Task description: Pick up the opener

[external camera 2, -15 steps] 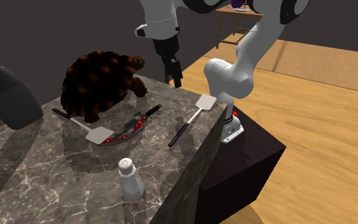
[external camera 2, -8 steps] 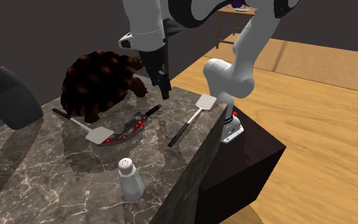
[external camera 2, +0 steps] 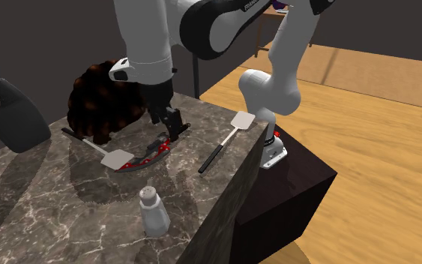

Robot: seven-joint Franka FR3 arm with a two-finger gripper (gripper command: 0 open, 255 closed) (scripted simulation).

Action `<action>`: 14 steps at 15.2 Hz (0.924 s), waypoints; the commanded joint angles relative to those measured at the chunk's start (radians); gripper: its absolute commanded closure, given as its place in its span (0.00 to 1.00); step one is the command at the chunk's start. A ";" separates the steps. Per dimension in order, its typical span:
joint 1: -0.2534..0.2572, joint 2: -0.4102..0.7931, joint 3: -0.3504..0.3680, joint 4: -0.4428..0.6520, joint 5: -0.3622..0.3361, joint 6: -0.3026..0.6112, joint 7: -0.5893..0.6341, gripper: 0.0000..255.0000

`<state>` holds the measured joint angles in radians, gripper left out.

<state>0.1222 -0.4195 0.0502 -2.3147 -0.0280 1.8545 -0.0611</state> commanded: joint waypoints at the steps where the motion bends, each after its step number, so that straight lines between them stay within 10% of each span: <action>1: 0.012 0.047 0.007 0.028 -0.006 0.043 -0.028 0.00; 10: 0.012 0.071 0.009 -0.054 -0.008 0.148 -0.022 0.00; 11: 0.012 0.070 0.008 -0.053 -0.008 0.147 -0.023 1.00; 14: 0.012 0.070 0.008 -0.053 -0.008 0.147 -0.023 1.00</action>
<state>0.1342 -0.3510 0.0586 -2.3656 -0.0362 2.0000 -0.0840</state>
